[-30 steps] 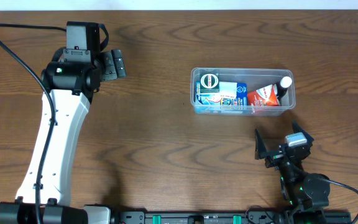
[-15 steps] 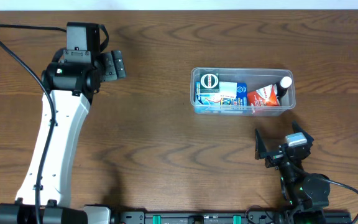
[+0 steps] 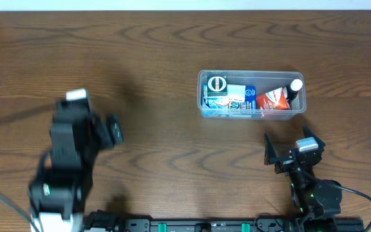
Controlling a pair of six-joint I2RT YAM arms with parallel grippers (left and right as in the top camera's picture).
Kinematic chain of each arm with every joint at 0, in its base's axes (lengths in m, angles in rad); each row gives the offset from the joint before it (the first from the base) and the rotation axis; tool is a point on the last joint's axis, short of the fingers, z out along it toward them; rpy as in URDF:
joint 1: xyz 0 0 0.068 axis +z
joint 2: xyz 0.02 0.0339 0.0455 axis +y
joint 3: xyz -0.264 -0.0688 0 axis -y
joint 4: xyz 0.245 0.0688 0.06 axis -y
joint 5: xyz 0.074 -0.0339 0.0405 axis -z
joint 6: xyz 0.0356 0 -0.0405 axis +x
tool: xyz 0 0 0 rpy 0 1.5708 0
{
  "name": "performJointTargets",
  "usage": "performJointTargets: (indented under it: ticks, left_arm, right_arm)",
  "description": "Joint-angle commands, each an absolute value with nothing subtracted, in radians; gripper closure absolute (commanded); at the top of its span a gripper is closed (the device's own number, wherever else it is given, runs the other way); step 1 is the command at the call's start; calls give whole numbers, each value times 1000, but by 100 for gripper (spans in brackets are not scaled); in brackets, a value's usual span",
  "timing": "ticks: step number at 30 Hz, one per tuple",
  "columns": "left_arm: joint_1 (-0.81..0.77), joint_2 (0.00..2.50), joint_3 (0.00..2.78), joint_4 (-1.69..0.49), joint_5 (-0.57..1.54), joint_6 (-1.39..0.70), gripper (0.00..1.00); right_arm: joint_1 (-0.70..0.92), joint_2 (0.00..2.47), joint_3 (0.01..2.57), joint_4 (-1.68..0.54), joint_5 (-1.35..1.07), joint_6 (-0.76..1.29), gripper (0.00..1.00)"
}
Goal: Pack container
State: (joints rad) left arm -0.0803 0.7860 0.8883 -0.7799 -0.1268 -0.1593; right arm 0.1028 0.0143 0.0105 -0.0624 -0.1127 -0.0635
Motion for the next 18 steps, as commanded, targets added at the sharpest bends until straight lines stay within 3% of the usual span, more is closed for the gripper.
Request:
performJointTargets:
  ticks: [1,9,14,18]
  left_arm:
    - [-79,613,699,-728,-93,-155,2]
    - [-79,204,297,-301,-78,-153,2]
    - [-79,93,148,-67,-29,-75,2]
    - [-79,45,85,-14,-29,-75,2]
  right_arm:
    - [99,6,6,-64,-105,-80,1]
    - [99,6,6,-64,-105,-80,1]
    - [99,6,6,-64,-105,-80,1]
    - [99,6,6,-64,-105,-80,1]
